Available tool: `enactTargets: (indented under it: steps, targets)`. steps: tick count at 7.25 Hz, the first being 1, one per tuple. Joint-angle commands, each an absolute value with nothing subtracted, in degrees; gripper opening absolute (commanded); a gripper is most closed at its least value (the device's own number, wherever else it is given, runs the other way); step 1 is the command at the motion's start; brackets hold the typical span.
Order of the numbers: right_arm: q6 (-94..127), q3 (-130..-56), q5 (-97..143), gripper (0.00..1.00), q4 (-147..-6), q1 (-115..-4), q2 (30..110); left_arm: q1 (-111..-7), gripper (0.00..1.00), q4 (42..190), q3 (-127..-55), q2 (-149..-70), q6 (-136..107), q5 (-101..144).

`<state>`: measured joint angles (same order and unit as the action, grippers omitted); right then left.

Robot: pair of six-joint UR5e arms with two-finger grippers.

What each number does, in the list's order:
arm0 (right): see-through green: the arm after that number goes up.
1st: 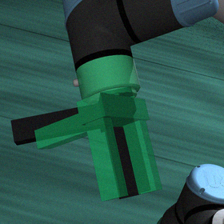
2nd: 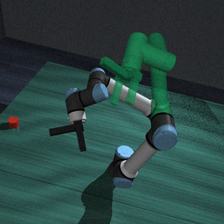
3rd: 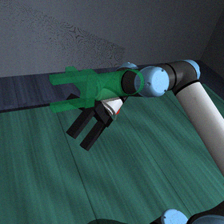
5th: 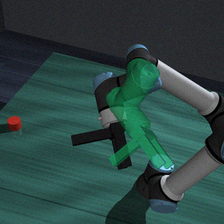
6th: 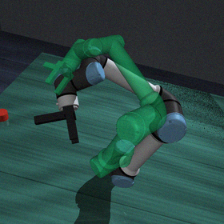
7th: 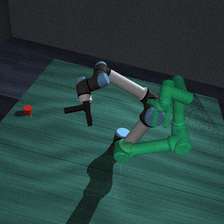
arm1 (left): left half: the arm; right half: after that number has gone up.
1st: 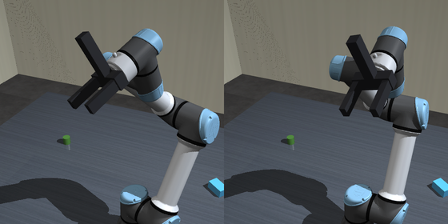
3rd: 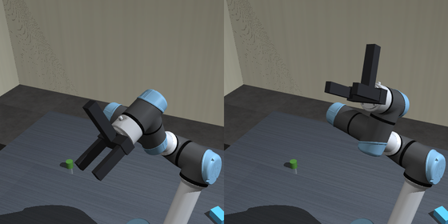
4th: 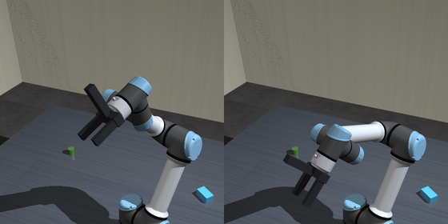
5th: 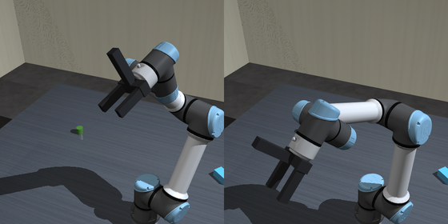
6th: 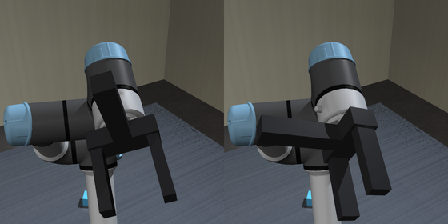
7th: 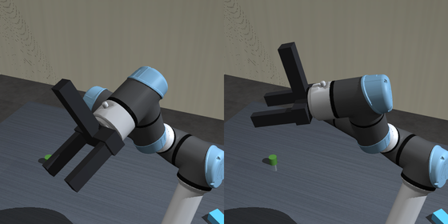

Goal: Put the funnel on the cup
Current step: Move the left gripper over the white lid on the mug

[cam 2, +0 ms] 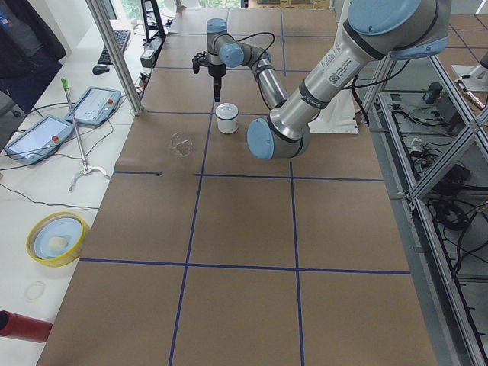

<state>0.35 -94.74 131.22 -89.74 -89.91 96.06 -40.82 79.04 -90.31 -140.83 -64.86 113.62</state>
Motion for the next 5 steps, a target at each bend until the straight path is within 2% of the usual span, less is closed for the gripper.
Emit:
enactTargets:
  steps: [1,3,5]
  targets:
    - [0.35,-94.75,131.22,1.00,-89.74,-89.91,96.06,-39.55,0.99,79.10,-89.91,-139.14,-66.53,113.12]
    - [0.35,-94.75,131.22,1.00,-89.74,-89.91,96.06,-39.55,0.88,79.36,-90.44,-139.04,-66.45,113.46]
    - [0.35,-94.75,131.22,1.00,-89.74,-89.91,96.06,-37.97,0.69,79.72,-90.61,-138.96,-66.36,113.55]
